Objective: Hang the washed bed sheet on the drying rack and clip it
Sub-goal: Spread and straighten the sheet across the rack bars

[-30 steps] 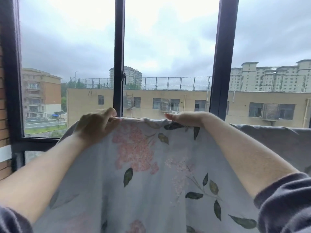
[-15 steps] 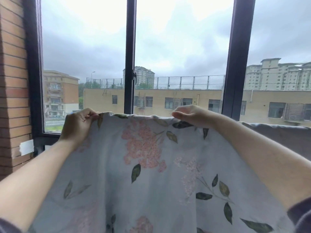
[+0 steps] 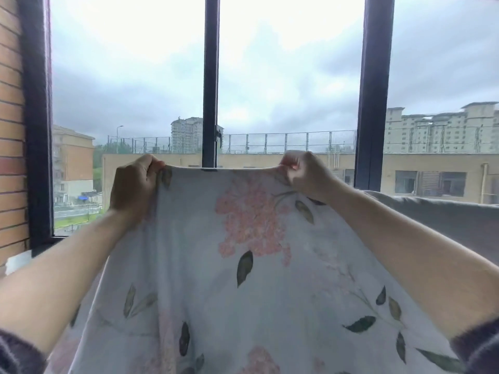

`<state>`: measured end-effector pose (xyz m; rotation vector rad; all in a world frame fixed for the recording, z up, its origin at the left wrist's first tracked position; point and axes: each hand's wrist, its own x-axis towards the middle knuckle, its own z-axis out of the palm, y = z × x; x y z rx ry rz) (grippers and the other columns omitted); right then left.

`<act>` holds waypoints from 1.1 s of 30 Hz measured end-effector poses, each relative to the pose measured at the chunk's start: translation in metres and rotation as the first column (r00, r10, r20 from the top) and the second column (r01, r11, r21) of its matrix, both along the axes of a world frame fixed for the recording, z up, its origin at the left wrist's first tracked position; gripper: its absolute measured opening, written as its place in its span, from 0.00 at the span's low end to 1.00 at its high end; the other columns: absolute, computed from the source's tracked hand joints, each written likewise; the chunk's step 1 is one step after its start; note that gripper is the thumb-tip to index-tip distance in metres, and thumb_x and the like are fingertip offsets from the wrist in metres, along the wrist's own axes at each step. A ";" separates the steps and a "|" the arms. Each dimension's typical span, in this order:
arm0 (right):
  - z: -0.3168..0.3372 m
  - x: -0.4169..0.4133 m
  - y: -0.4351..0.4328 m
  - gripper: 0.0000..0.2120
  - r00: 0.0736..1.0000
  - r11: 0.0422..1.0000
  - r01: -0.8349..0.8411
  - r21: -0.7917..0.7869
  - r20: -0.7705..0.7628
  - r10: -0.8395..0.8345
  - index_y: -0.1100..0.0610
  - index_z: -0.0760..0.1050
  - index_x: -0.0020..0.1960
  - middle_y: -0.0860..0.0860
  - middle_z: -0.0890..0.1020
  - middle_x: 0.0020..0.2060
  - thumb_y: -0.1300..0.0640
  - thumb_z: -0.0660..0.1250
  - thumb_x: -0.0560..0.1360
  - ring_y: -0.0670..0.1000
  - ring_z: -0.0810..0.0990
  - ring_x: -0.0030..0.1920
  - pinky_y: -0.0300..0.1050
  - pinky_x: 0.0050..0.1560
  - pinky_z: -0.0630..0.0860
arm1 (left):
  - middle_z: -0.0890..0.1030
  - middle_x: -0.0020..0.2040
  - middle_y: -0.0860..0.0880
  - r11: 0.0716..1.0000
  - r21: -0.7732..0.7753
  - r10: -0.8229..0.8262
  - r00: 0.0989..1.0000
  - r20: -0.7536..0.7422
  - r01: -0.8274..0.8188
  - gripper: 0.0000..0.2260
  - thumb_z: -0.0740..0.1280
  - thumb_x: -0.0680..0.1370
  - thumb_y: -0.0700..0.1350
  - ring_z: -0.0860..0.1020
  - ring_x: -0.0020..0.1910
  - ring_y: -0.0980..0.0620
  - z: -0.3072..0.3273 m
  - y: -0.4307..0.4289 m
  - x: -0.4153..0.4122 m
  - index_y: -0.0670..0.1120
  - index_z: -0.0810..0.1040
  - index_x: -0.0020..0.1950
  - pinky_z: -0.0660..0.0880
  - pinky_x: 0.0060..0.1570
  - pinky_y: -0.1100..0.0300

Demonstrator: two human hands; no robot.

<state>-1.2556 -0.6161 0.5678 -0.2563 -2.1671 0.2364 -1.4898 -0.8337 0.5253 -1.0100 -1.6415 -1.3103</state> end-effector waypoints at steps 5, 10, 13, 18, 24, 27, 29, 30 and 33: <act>-0.002 -0.031 -0.003 0.10 0.895 0.966 0.245 -0.082 0.402 -0.193 0.53 0.76 0.39 0.50 0.81 0.39 0.55 0.63 0.78 0.52 0.79 0.45 0.43 0.43 0.74 | 0.83 0.44 0.38 0.930 -0.360 0.075 0.997 0.000 -0.070 0.10 0.63 0.79 0.45 0.79 0.44 0.41 0.011 0.015 -0.046 0.42 0.80 0.42 0.66 0.39 0.57; -0.016 -0.032 -0.001 0.12 0.769 0.909 0.315 -0.273 0.635 -0.076 0.46 0.73 0.37 0.41 0.73 0.40 0.46 0.60 0.79 0.44 0.75 0.43 0.39 0.44 0.72 | 0.76 0.32 0.49 0.447 -0.795 0.015 0.885 0.466 0.411 0.06 0.68 0.66 0.42 0.69 0.33 0.54 -0.050 0.029 -0.073 0.45 0.74 0.29 0.66 0.34 0.61; -0.017 -0.023 -0.003 0.16 0.822 0.925 0.322 -0.204 0.545 -0.166 0.52 0.76 0.39 0.49 0.79 0.44 0.44 0.59 0.79 0.52 0.79 0.49 0.48 0.53 0.74 | 0.72 0.33 0.48 0.571 -0.629 -0.157 0.823 0.546 0.527 0.11 0.67 0.62 0.48 0.67 0.35 0.53 -0.064 0.027 -0.078 0.40 0.76 0.34 0.63 0.38 0.58; -0.034 -0.034 -0.043 0.18 0.936 0.986 0.166 -0.032 0.319 -0.147 0.60 0.77 0.44 0.53 0.80 0.35 0.48 0.57 0.81 0.51 0.79 0.35 0.44 0.35 0.76 | 0.71 0.30 0.47 0.725 -0.452 -0.269 0.818 0.508 0.519 0.14 0.64 0.76 0.44 0.66 0.33 0.51 -0.071 0.012 -0.072 0.39 0.74 0.33 0.62 0.36 0.58; -0.055 -0.069 -0.093 0.13 0.962 0.945 0.084 0.315 0.221 -0.159 0.51 0.77 0.56 0.48 0.83 0.42 0.47 0.58 0.80 0.48 0.78 0.38 0.40 0.38 0.68 | 0.82 0.38 0.51 0.846 -0.347 -0.263 0.883 0.390 0.405 0.15 0.59 0.73 0.58 0.79 0.39 0.50 -0.107 -0.043 -0.042 0.50 0.79 0.44 0.75 0.39 0.55; -0.059 -0.088 -0.105 0.11 0.975 0.938 0.049 0.342 0.189 -0.120 0.47 0.77 0.56 0.47 0.83 0.49 0.47 0.59 0.79 0.52 0.80 0.46 0.47 0.44 0.75 | 0.81 0.47 0.54 0.846 -0.413 -0.181 0.910 0.372 0.337 0.20 0.57 0.72 0.60 0.79 0.47 0.55 -0.137 -0.064 -0.032 0.52 0.78 0.55 0.71 0.42 0.60; -0.061 -0.096 -0.109 0.10 0.979 0.940 0.049 0.338 0.171 -0.113 0.47 0.78 0.55 0.48 0.83 0.50 0.48 0.60 0.79 0.53 0.80 0.48 0.50 0.47 0.76 | 0.80 0.52 0.54 0.826 -0.439 -0.163 0.896 0.414 0.353 0.22 0.58 0.73 0.61 0.78 0.49 0.55 -0.155 -0.072 -0.034 0.51 0.75 0.60 0.70 0.43 0.60; -0.061 -0.098 -0.110 0.10 0.981 0.942 0.052 0.330 0.161 -0.110 0.48 0.78 0.54 0.48 0.83 0.50 0.49 0.61 0.79 0.54 0.81 0.48 0.49 0.47 0.76 | 0.79 0.54 0.54 0.809 -0.461 -0.150 0.887 0.436 0.364 0.22 0.58 0.75 0.62 0.78 0.50 0.54 -0.162 -0.073 -0.036 0.50 0.74 0.63 0.70 0.44 0.59; -0.063 -0.102 -0.113 0.10 0.979 0.925 0.044 0.377 0.170 -0.116 0.48 0.78 0.57 0.47 0.83 0.52 0.48 0.61 0.79 0.53 0.81 0.48 0.46 0.46 0.75 | 0.80 0.53 0.53 0.786 -0.467 -0.154 0.860 0.487 0.405 0.20 0.59 0.77 0.60 0.79 0.50 0.52 -0.179 -0.077 -0.033 0.50 0.74 0.61 0.73 0.46 0.57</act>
